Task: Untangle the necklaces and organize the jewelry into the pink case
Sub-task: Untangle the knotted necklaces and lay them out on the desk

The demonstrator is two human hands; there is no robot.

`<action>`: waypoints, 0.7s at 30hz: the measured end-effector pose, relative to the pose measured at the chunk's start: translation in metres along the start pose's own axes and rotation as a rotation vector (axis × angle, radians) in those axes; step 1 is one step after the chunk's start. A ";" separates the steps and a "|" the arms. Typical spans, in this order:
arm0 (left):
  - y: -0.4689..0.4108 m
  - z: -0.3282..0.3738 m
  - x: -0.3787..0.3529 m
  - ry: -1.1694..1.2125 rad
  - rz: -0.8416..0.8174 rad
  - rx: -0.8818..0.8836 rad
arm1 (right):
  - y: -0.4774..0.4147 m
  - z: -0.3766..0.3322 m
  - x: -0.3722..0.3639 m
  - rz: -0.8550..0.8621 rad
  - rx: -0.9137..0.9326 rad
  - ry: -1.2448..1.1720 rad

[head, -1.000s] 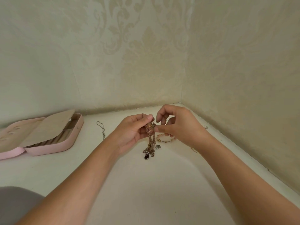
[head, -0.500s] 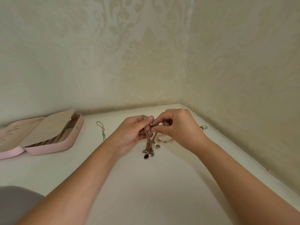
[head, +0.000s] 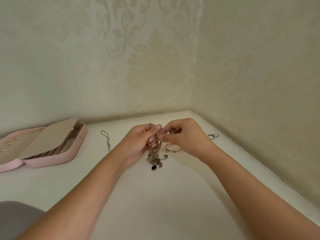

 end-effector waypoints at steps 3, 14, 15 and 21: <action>0.002 0.000 -0.001 -0.017 0.005 0.009 | 0.001 0.004 -0.004 -0.060 -0.048 -0.063; 0.007 0.005 0.003 -0.057 0.095 0.013 | -0.001 0.011 -0.014 -0.179 -0.136 -0.428; 0.007 0.005 0.004 -0.061 0.103 0.018 | -0.001 0.010 -0.016 -0.190 -0.144 -0.484; 0.008 0.005 0.005 -0.091 0.119 0.034 | -0.002 0.012 -0.021 -0.190 -0.202 -0.734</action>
Point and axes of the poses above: each hand's wrist, its own y-axis away from the middle knuckle, its own x-axis out of the back of the hand, z = x × y, the point moved 10 cm from there along -y, towards the middle knuckle, and after that the axes turned 13 degrees about y, right-handed, at the moved point
